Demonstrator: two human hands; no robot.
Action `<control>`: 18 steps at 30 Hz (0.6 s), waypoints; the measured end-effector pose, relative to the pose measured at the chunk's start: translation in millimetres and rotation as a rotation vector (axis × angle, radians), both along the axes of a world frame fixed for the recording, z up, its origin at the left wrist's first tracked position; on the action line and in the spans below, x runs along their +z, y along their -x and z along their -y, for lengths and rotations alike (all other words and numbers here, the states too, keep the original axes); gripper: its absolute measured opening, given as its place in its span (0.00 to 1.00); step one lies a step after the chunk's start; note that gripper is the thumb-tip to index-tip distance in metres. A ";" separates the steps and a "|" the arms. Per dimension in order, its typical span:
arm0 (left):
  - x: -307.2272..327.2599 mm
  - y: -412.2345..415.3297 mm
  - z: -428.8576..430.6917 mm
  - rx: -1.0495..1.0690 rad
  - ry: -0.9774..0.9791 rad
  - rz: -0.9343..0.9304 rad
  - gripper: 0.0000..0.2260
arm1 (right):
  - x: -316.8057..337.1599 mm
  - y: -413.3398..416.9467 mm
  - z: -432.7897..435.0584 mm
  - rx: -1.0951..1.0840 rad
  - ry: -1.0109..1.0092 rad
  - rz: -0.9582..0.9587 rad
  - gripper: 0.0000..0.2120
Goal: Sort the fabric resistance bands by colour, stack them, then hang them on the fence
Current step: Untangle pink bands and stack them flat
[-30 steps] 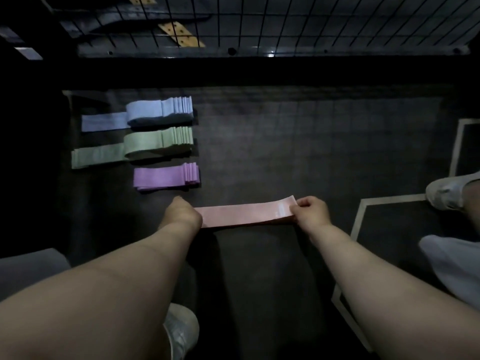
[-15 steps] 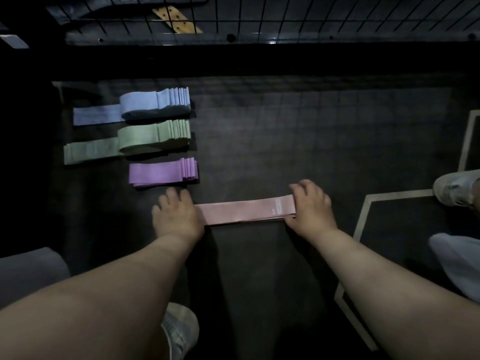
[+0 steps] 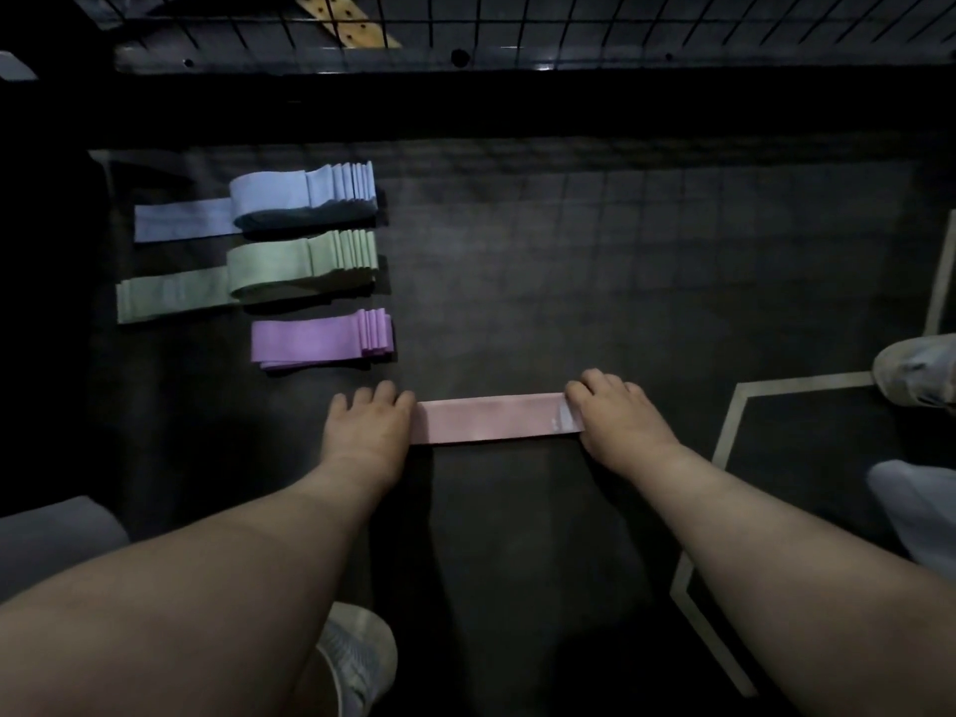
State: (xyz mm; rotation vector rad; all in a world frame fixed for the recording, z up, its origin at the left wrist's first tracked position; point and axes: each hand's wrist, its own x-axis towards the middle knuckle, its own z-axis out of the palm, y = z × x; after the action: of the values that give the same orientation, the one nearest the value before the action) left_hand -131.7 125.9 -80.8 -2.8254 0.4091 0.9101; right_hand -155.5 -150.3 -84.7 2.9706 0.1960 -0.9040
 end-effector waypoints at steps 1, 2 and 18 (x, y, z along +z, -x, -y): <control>-0.1 -0.5 -0.2 0.010 0.003 -0.014 0.20 | 0.5 0.5 0.7 0.000 -0.005 -0.021 0.23; -0.3 -0.5 -0.9 0.028 0.006 -0.030 0.22 | 0.8 1.8 1.8 -0.002 -0.015 -0.040 0.26; -7.3 0.0 -0.8 1.348 0.229 -0.055 0.27 | 2.0 11.6 4.7 -1.029 -0.380 -0.018 0.19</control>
State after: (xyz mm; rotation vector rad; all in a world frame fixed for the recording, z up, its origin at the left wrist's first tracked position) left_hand -131.7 126.8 -88.1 -3.0273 -1.6602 1.0772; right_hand -167.1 -154.9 -82.7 3.3315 -1.4208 -0.9923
